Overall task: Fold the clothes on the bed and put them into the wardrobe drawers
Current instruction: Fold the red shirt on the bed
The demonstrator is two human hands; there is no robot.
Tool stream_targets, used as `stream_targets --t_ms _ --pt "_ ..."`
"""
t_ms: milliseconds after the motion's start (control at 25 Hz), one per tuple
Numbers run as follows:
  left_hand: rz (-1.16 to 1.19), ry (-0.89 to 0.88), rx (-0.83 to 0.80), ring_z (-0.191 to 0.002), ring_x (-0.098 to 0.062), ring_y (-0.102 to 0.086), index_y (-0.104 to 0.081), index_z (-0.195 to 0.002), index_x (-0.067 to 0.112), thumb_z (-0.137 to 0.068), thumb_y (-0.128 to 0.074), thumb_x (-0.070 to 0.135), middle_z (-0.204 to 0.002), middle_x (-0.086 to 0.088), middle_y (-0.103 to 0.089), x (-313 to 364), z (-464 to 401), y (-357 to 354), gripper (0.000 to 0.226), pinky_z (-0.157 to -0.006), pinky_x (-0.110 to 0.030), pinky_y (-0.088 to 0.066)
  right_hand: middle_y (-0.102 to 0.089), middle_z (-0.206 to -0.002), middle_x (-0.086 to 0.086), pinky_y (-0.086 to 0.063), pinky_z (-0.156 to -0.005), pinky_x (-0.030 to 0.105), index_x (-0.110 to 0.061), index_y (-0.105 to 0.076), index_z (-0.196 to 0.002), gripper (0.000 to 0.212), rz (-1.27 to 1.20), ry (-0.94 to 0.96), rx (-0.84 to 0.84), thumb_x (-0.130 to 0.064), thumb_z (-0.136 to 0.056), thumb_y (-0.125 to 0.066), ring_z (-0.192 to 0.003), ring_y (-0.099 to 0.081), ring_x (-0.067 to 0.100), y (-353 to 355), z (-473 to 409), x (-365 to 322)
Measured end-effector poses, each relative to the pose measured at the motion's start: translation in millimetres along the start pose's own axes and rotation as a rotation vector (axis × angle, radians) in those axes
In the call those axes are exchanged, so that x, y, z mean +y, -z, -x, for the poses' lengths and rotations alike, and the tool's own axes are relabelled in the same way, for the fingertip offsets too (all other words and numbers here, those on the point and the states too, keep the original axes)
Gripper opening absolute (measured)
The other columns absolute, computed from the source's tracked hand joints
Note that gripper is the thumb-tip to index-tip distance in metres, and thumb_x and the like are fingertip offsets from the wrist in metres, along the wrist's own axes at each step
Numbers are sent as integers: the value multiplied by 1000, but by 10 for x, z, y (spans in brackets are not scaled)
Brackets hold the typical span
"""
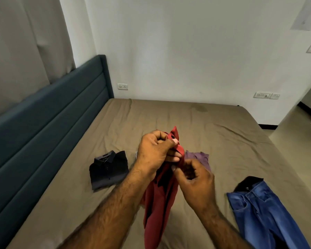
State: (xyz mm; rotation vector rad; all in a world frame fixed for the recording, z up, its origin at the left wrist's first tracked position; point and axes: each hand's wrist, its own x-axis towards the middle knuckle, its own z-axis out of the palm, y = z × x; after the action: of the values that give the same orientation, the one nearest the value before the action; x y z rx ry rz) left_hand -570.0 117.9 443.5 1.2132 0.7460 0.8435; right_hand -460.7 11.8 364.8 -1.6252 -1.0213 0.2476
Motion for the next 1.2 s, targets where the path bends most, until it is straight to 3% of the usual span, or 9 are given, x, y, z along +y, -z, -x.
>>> stream_targets --t_ms 160,280,360,480,680,760,880,1080,1200 --pt "-170 -206 66 -92 -23 -78 -69 -106 13 -102 -68 14 -98 -8 -79 -212 -21 94 5 -79 -33 -63 -74 -80 -9 -55 -63 20 -21 -77 -96 16 -200 -85 -61 -8 -100 -68 -71 -70 9 134 -172 56" --pt "-382 -227 -45 -120 -5 -67 -65 -133 26 -97 -74 15 -128 10 -71 -634 110 122 39 -101 -23 -55 -78 -87 6 -64 -68 37 -16 -76 -101 16 -386 -189 -157 -14 -105 -61 -80 -76 27 373 -268 104" --pt "-741 -195 31 -122 4 -58 -59 -139 34 -88 -82 21 -132 21 -61 -1057 199 41 58 -102 -17 -49 -78 -88 8 -65 -70 47 -16 -77 -102 18 -398 -192 -180 -16 -107 -59 -83 -76 33 465 -357 132" --pt "-1105 -97 315 -105 -13 -63 -68 -115 33 -85 -71 27 -106 14 -66 -1440 290 -172 31 -86 -31 -54 -76 -81 2 -62 -67 41 -18 -78 -90 20 -273 -161 -144 -16 -103 -63 -76 -73 19 685 -428 269" --pt "-887 -7 381 -64 -11 -64 -67 -87 31 -84 -69 19 -70 8 -67 -1462 382 -376 13 -58 -33 -56 -74 -81 -8 -56 -64 25 -27 -76 -88 13 -37 -169 -155 -21 -97 -69 -75 -68 7 1306 -407 693" --pt "-843 -4 374 -60 -9 -63 -69 -81 30 -83 -72 14 -66 7 -67 -1425 415 -438 16 -56 -29 -54 -71 -86 -17 -47 -63 10 -31 -76 -93 8 159 -111 -255 -24 -92 -74 -78 -66 -1 1491 -377 801" --pt "-1030 -24 317 -68 -14 -61 -61 -71 19 -80 -75 13 -72 4 -64 -1458 525 -598 17 -63 -35 -53 -63 -80 -14 -37 -62 11 -29 -70 -83 9 462 25 -272 -28 -92 -73 -74 -60 6 1670 -351 941" --pt "-294 249 -56 -68 -22 -64 -56 -85 8 -86 -73 -10 -82 -16 -68 -1415 691 -794 25 -60 -31 -50 -72 -76 1 -52 -70 33 -14 -72 -79 19 -167 -300 -356 -22 -97 -73 -68 -62 13 1661 -338 891" --pt "-451 400 -171 -77 -20 -64 -66 -113 6 -89 -73 0 -90 -9 -67 -1603 729 -867 26 -66 -33 -54 -69 -74 7 -53 -71 36 -9 -72 -85 21 -389 -428 -472 -21 -100 -68 -69 -62 17 1588 -187 736"
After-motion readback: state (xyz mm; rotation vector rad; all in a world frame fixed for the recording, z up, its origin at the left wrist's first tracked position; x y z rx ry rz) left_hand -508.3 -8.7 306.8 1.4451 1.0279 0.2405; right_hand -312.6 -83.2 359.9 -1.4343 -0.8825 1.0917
